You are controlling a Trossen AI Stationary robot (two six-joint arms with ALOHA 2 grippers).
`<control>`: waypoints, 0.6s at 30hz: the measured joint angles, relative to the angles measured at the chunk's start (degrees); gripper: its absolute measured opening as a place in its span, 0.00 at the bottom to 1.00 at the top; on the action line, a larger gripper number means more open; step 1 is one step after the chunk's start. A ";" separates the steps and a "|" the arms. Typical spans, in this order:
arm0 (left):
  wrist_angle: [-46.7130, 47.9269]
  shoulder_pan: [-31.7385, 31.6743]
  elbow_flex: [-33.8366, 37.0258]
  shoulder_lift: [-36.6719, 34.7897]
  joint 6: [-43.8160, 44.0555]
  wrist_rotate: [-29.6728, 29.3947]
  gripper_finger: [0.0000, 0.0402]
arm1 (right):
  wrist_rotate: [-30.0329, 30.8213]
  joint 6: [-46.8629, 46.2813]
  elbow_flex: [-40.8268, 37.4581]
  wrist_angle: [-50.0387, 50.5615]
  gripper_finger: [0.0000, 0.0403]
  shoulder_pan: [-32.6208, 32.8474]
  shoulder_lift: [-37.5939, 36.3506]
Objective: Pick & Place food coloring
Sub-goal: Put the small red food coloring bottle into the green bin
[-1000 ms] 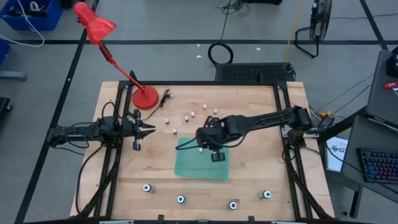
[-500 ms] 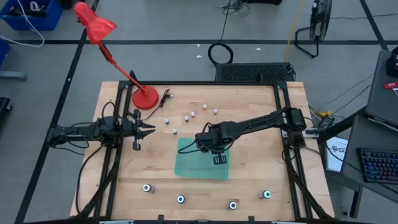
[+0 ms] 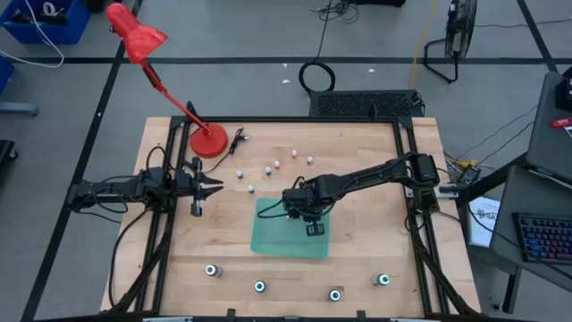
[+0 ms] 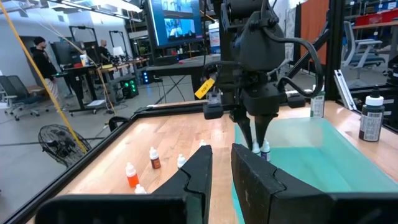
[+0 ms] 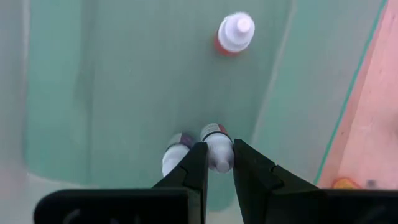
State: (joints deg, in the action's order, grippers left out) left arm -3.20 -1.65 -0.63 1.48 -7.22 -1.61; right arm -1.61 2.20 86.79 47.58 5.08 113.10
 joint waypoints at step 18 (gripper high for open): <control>-0.02 0.00 -0.02 0.00 0.00 0.00 0.17 | -0.04 1.95 -2.40 -3.48 0.10 -1.06 -0.12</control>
State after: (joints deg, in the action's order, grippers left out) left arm -3.22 -1.64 -0.64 1.48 -7.22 -1.61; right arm -1.65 4.14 84.39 44.10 4.03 112.98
